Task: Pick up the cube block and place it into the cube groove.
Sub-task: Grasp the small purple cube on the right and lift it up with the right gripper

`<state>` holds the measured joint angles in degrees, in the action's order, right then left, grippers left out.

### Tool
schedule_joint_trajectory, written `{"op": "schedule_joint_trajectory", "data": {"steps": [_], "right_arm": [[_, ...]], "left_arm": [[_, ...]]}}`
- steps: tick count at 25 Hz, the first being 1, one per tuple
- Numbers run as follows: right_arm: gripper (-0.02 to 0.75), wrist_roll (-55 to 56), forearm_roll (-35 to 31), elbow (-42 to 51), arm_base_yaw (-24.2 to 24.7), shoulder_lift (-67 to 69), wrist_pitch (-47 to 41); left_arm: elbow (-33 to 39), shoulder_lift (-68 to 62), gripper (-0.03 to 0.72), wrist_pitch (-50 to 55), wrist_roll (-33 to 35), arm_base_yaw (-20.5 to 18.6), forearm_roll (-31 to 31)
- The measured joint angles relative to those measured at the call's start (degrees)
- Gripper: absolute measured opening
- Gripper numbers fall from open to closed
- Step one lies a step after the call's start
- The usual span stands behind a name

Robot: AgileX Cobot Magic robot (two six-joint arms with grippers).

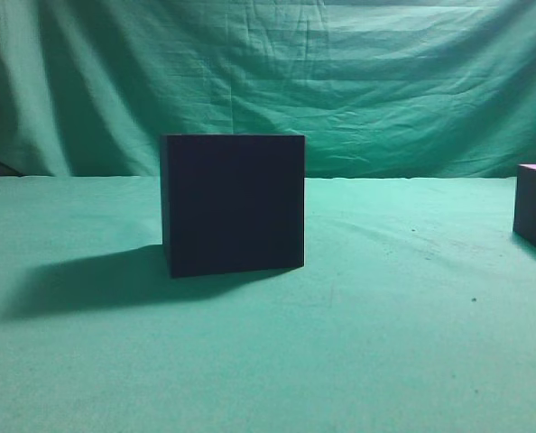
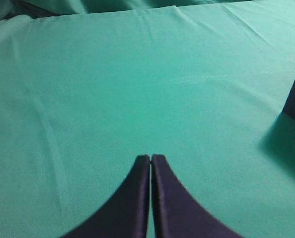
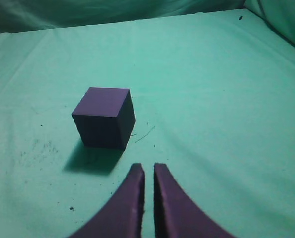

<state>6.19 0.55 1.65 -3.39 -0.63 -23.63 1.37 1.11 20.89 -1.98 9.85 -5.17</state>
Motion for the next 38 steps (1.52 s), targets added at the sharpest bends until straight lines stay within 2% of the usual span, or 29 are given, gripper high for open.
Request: {"op": "schedule_joint_trajectory", "data": {"steps": [22,25,30,32,34,38], "right_arm": [[0.048,0.0,0.0,0.0,0.0,0.0,1.14],[0.048,0.78,-2.7,0.0,0.0,0.0,7.75],[0.048,1.28,-4.33,0.0,0.0,0.0,26.16],[0.048,1.56,-4.42,0.0,0.0,0.0,29.52],[0.048,1.56,-4.44,-1.86,0.0,0.0,25.33],[0.048,-0.55,-4.44,-10.3,0.0,4.88,11.26]], "left_arm": [[0.0,0.0,0.0,0.0,0.0,0.0,0.0],[0.0,0.0,0.0,0.0,0.0,0.0,0.0],[0.0,0.0,0.0,0.0,0.0,0.0,0.0],[0.0,0.0,0.0,0.0,0.0,0.0,0.0],[0.0,0.0,0.0,0.0,0.0,0.0,0.0],[0.0,0.0,0.0,0.0,0.0,0.0,0.0]]}}
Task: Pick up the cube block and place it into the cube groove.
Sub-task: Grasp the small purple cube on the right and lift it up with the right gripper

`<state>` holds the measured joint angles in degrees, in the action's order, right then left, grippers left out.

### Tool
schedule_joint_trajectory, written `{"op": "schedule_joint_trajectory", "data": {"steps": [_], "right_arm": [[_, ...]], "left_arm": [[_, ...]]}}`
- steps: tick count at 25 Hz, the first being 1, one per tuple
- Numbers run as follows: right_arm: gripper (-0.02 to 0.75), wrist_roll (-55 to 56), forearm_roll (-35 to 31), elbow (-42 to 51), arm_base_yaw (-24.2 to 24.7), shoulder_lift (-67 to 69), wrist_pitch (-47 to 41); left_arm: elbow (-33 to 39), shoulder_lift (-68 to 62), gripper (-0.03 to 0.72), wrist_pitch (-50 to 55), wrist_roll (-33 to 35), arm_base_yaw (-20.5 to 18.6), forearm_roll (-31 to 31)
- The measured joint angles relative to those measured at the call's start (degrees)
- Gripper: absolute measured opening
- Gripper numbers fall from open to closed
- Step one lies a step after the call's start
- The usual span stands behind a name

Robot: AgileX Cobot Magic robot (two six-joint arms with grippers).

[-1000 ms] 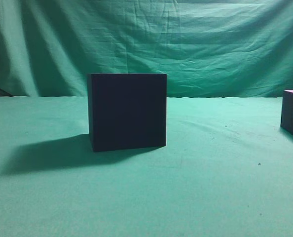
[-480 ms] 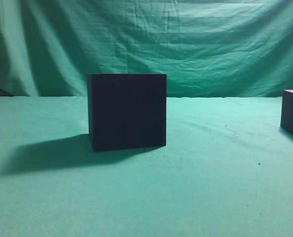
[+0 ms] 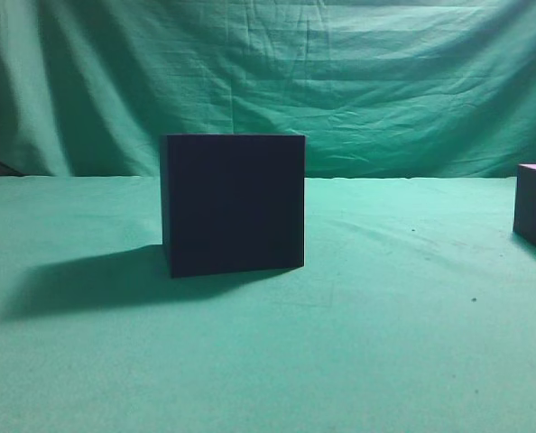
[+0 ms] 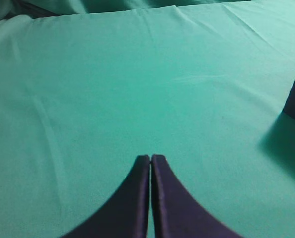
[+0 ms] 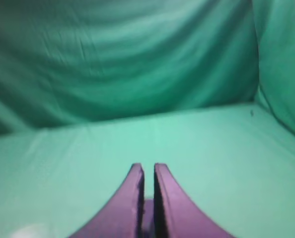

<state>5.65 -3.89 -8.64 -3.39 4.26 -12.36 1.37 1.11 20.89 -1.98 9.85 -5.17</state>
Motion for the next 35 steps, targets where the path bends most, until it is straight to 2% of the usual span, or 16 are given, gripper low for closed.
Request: {"op": "schedule_joint_trajectory", "data": {"steps": [6,14,20,26,29,32,35], "right_arm": [[0.048,-1.51,-0.46,-13.97,0.0,19.59,-19.71],[0.048,-4.81,-4.66,-19.98,0.0,36.65,-23.63],[0.048,-8.32,-4.3,-29.49,-0.24,52.63,-33.64],[0.048,-5.48,3.55,-39.43,-8.7,66.74,-37.77],[0.048,-1.64,6.08,-44.08,-10.39,73.07,-38.47],[0.204,0.63,6.7,-48.11,-10.62,78.59,-39.08],[0.419,2.64,6.84,-51.18,-10.62,83.09,-39.09]], "left_arm": [[0.0,0.0,0.0,0.0,0.0,0.0,0.0],[0.0,0.0,0.0,0.0,0.0,0.0,0.0],[0.0,0.0,0.0,0.0,0.0,0.0,0.0],[0.0,0.0,0.0,0.0,0.0,0.0,0.0],[0.0,0.0,0.0,0.0,0.0,0.0,0.0],[0.0,0.0,0.0,0.0,0.0,0.0,0.0],[0.0,0.0,0.0,0.0,0.0,0.0,0.0]]}}
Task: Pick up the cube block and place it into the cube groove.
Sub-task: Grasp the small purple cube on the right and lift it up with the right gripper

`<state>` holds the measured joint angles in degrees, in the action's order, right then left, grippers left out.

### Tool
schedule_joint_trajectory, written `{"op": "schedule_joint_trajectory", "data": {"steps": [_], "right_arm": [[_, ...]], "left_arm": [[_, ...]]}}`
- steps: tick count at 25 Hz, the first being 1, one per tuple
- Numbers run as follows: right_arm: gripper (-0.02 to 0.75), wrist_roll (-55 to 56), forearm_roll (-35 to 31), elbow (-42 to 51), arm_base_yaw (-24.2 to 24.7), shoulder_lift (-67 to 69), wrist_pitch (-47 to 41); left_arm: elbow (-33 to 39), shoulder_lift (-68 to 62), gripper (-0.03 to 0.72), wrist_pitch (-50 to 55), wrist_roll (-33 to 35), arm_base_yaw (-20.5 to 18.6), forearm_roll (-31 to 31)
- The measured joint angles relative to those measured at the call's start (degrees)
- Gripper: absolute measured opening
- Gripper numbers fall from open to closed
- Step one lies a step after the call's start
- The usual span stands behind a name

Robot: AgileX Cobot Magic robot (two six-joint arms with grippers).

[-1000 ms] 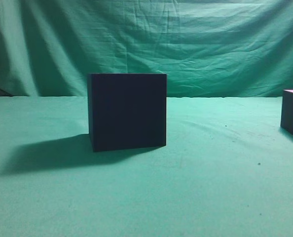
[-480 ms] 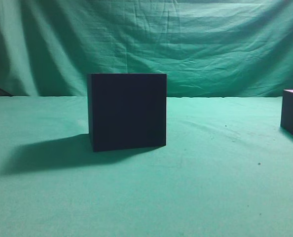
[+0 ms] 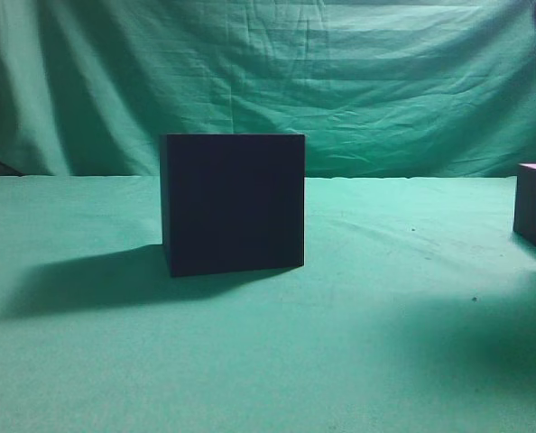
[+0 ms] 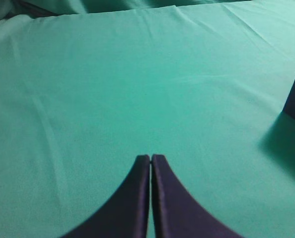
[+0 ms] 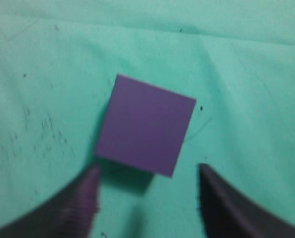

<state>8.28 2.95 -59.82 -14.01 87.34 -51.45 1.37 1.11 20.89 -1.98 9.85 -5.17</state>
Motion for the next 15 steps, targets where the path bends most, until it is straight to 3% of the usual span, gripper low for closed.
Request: {"op": "schedule_joint_trajectory", "data": {"steps": [2,4,10,11,15], "right_arm": [[0.548,1.49,0.04,-1.31,0.0,2.46,1.05],[0.629,2.78,0.25,-1.78,0.0,4.29,2.58],[0.622,5.89,0.48,-1.91,0.0,9.83,5.97],[0.575,6.35,0.48,-1.91,0.0,10.54,6.11],[0.571,6.75,0.48,-1.91,0.0,12.91,6.34]], "left_arm": [[0.0,0.0,0.0,0.0,0.0,0.0,0.0],[0.0,0.0,0.0,0.0,0.0,0.0,0.0],[0.0,0.0,0.0,0.0,0.0,0.0,0.0],[0.0,0.0,0.0,0.0,0.0,0.0,0.0],[0.0,0.0,0.0,0.0,0.0,0.0,0.0]]}}
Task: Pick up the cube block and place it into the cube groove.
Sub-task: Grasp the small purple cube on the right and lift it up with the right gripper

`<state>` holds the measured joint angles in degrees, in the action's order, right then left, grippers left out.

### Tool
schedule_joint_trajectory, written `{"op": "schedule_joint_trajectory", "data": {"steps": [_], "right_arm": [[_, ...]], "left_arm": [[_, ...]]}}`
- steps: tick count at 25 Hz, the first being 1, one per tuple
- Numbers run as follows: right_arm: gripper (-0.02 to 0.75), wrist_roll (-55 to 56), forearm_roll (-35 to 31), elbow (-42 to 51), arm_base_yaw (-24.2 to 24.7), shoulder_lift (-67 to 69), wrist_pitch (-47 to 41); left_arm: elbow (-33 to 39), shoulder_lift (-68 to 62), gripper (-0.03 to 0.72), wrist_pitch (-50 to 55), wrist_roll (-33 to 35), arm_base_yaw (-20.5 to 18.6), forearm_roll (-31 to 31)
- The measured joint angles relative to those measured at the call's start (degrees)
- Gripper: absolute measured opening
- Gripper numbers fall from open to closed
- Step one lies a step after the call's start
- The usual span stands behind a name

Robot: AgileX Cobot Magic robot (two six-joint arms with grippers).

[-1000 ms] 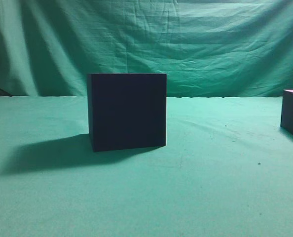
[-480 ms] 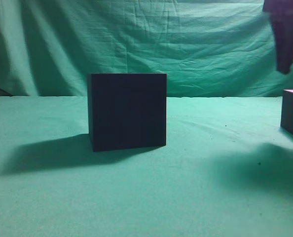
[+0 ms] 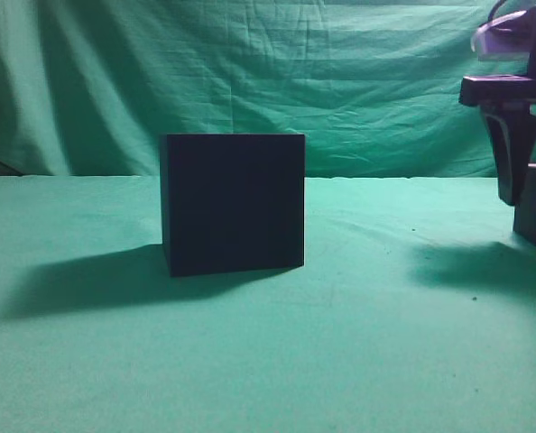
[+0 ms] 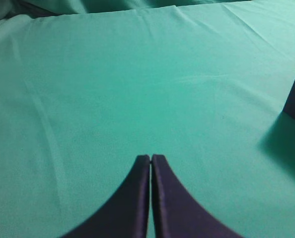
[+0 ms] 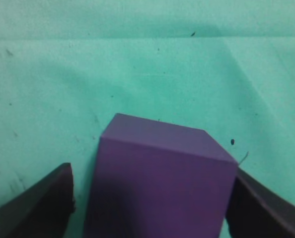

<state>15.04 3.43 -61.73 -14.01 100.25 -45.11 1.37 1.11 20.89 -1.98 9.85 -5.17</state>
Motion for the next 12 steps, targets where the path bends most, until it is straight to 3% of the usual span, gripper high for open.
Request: {"op": "schedule_joint_trajectory", "data": {"steps": [1,5,12], "right_arm": [[0.571,0.0,0.0,-0.02,0.0,0.22,0.0],[0.424,0.24,0.0,-0.12,0.0,0.34,0.0],[0.436,0.51,-0.5,-1.65,0.0,-2.16,-2.71]], "left_arm": [[0.0,0.0,0.0,0.0,0.0,0.0,0.0],[0.0,0.0,0.0,0.0,0.0,0.0,0.0],[0.0,0.0,0.0,0.0,0.0,0.0,0.0]]}}
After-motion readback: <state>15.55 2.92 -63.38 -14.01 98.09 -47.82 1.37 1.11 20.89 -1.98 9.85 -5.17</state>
